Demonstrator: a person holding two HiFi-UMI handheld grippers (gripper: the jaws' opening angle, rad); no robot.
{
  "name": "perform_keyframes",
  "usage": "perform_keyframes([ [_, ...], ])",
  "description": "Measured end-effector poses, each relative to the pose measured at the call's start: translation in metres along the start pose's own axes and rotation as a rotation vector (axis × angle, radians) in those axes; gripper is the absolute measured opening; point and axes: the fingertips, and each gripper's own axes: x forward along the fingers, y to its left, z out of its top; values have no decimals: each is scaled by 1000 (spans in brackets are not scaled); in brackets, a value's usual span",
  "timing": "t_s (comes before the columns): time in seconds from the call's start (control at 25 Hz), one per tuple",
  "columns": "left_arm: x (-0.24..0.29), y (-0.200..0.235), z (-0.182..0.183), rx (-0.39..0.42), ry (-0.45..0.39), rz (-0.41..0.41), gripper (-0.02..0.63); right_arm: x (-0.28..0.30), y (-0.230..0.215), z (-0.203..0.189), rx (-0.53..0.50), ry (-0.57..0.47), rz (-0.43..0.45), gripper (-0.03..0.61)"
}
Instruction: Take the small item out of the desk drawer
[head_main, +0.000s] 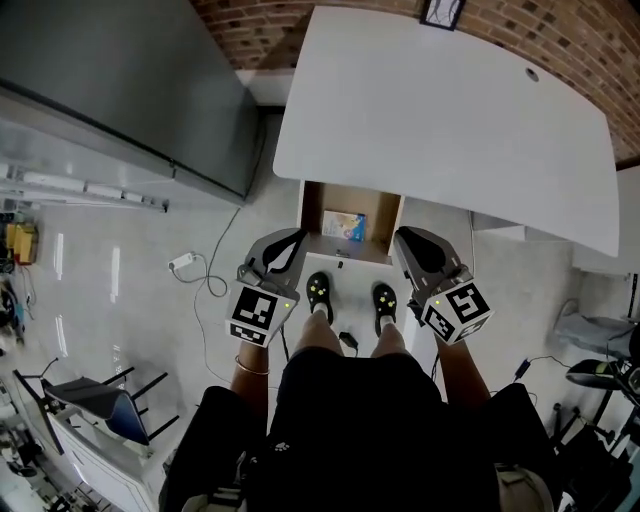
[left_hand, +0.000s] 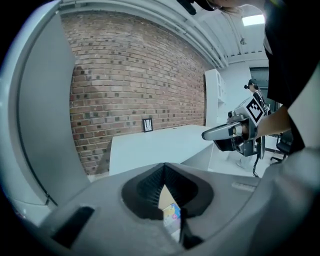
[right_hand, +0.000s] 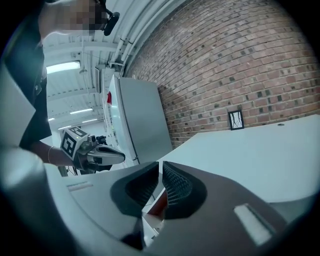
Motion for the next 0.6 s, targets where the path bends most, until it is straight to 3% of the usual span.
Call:
perform_keyframes([
  [0.6, 80, 6, -71, 92, 127, -101, 11, 41, -32, -75, 23, 133, -66, 18],
])
